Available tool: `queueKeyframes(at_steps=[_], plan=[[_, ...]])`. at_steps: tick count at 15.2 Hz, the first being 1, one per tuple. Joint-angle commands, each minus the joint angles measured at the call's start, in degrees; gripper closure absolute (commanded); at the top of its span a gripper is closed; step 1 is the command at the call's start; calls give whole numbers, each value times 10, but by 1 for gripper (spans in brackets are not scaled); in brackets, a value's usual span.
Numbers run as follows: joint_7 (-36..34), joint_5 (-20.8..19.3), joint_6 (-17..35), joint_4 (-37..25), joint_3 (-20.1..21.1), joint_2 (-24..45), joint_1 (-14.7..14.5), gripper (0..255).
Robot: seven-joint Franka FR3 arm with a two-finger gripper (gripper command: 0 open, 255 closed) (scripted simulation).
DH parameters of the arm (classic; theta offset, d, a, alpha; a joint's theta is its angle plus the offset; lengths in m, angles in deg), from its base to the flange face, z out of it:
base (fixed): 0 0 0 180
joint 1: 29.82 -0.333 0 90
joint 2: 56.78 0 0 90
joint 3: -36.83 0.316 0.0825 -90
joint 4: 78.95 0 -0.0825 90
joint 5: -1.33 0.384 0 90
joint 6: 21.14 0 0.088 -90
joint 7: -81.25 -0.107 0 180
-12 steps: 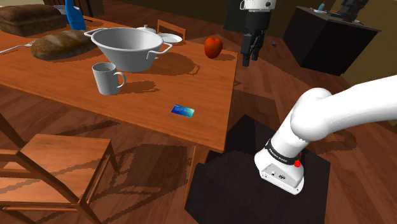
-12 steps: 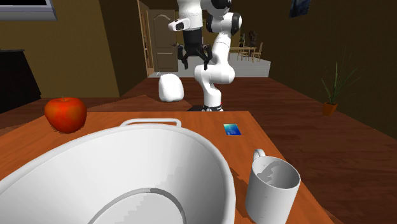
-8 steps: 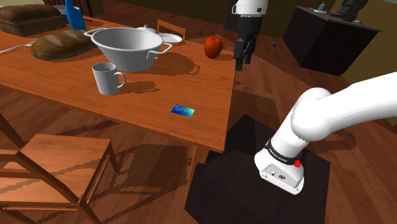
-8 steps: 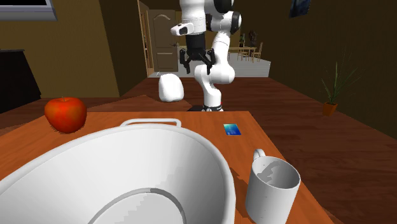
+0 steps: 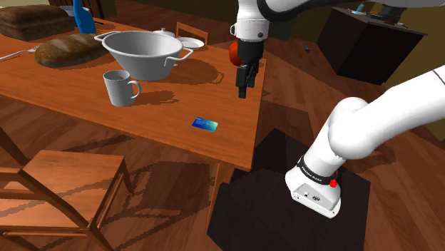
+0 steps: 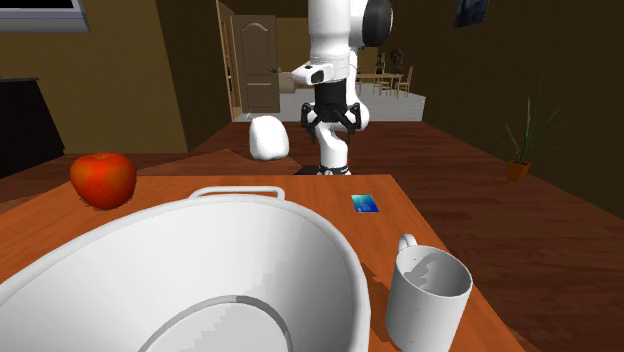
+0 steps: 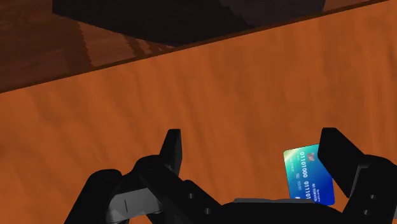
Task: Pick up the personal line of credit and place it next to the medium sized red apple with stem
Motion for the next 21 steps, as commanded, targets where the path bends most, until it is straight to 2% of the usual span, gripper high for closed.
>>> queueKeyframes(at_steps=[1, 9, 16, 21], plan=[[0, 8, 36, 6, 16, 25, -12, 0], [-8, 17, 155, -13, 77, 147, -53, 0], [-9, 18, 214, 28, 82, 165, -55, 0], [-9, 18, 218, 31, 82, 166, -55, 0]])
